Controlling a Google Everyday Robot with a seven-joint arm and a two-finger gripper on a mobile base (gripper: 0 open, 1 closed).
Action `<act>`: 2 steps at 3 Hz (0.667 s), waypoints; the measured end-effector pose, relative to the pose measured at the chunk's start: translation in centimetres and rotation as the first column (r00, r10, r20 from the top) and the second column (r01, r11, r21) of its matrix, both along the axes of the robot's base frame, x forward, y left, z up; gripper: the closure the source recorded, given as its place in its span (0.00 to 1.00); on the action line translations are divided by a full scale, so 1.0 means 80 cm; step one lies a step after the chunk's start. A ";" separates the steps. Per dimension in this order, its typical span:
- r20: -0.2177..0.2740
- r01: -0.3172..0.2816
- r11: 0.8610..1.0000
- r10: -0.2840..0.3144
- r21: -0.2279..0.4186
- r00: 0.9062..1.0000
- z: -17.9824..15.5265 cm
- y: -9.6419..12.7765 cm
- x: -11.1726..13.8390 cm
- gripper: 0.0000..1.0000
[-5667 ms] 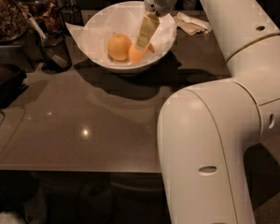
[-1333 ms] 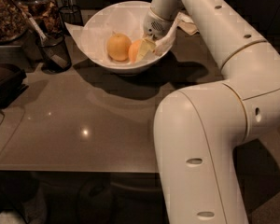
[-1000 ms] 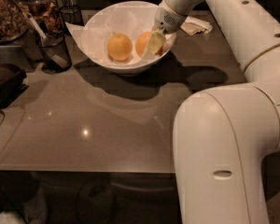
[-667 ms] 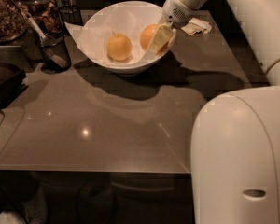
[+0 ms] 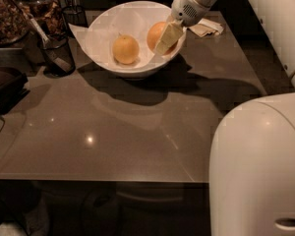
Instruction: Pick orange from white bowl
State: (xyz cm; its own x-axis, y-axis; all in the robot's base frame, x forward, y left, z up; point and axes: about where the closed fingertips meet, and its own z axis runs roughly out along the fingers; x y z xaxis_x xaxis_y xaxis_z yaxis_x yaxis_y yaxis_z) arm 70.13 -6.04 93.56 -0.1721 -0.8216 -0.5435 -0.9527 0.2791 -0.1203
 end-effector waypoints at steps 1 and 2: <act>0.043 -0.029 0.998 0.027 0.054 0.999 0.027 0.003 -0.035 1.00; 0.078 -0.072 0.989 0.062 0.130 0.995 0.042 0.006 -0.081 1.00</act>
Offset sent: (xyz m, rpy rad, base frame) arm -0.1188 0.0034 0.0467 0.2329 -0.1170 0.1085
